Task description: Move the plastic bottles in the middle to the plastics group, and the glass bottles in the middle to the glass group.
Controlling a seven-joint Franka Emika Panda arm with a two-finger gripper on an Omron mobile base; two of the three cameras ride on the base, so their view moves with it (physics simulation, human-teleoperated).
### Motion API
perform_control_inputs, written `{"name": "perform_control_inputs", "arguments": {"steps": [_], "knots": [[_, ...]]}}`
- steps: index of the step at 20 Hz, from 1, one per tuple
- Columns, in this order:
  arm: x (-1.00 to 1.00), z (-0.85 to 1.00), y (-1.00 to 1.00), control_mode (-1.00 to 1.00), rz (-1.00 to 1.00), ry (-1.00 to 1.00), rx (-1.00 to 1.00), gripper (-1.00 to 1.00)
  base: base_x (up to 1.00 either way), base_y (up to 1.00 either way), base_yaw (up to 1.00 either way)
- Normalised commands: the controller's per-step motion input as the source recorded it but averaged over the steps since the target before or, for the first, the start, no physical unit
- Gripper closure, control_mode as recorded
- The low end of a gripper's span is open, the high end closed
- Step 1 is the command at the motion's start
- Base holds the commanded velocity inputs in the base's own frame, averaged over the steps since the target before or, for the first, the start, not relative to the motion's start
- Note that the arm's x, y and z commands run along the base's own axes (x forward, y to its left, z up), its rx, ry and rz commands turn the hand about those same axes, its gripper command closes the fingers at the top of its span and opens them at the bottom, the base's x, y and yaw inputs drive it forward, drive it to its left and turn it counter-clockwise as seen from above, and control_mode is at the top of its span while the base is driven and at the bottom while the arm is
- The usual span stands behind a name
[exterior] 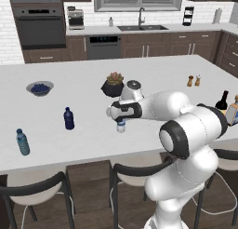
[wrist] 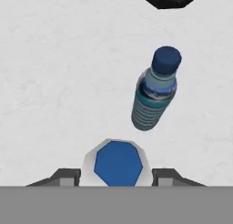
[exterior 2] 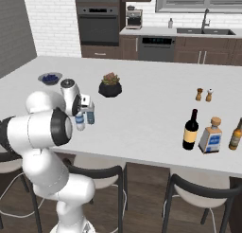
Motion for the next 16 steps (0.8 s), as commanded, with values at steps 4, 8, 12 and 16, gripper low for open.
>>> {"name": "perform_control_inputs", "arguments": {"steps": [4,8,12,16], "knots": [[-0.56,0.50,0.90,-1.00,0.23,-0.04,0.00,1.00,0.00,0.00,0.00],[-0.46,0.36,1.00,-1.00,0.27,-0.02,0.00,1.00,0.00,0.00,0.00],[-0.38,0.17,1.00,-1.00,0.29,0.00,0.00,1.00,0.00,0.00,0.00],[-0.28,0.07,1.00,-1.00,0.29,0.00,0.00,1.00,0.00,0.00,0.00]]}}
